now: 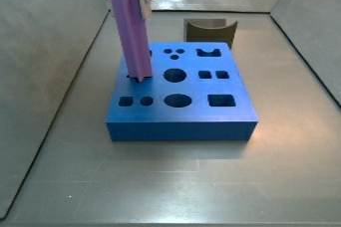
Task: Insert the star object.
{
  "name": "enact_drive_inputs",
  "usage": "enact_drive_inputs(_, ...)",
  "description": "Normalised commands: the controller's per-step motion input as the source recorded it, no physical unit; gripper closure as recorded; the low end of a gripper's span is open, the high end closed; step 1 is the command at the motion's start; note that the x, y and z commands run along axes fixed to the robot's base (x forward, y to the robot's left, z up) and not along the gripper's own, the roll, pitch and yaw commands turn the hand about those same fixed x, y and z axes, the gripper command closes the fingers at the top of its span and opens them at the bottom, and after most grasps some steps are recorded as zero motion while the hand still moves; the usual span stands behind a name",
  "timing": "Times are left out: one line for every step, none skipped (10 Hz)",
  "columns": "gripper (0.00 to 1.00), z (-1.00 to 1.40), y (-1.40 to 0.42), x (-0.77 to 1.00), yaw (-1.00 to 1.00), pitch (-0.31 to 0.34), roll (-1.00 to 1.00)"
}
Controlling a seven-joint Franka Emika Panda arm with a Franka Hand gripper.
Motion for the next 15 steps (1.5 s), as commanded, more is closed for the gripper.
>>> enact_drive_inputs(1.00,-0.27,-0.09,-0.07,0.02,-0.144,0.00)
enact_drive_inputs(1.00,-0.28,-0.08,-0.12,0.01,-0.113,0.00)
enact_drive_inputs(1.00,-0.36,-0.03,-0.07,0.04,-0.131,0.00)
enact_drive_inputs(1.00,-0.49,0.00,0.00,0.04,-0.147,0.00)
enact_drive_inputs(1.00,-0.57,-0.03,0.00,0.07,-0.170,0.05)
enact_drive_inputs(1.00,-0.55,-0.03,-0.05,0.09,-0.110,0.11)
enact_drive_inputs(1.00,-0.52,0.00,0.00,0.04,-0.049,0.08)
enact_drive_inputs(1.00,-0.69,0.00,0.00,0.00,-0.021,0.06)
enact_drive_inputs(1.00,-0.83,0.00,0.03,0.00,-0.011,0.06)
enact_drive_inputs(1.00,-1.00,0.00,0.05,-0.05,-0.063,0.08)
enact_drive_inputs(1.00,-1.00,0.00,0.21,-0.29,-0.021,0.10)
enact_drive_inputs(1.00,-1.00,-0.03,0.23,-0.52,0.000,0.11)
enact_drive_inputs(1.00,-1.00,-0.05,0.16,-0.69,0.000,0.06)
enact_drive_inputs(1.00,-1.00,-0.04,0.15,-0.62,-0.013,0.05)
enact_drive_inputs(1.00,-1.00,-0.02,0.11,-0.51,-0.019,0.06)
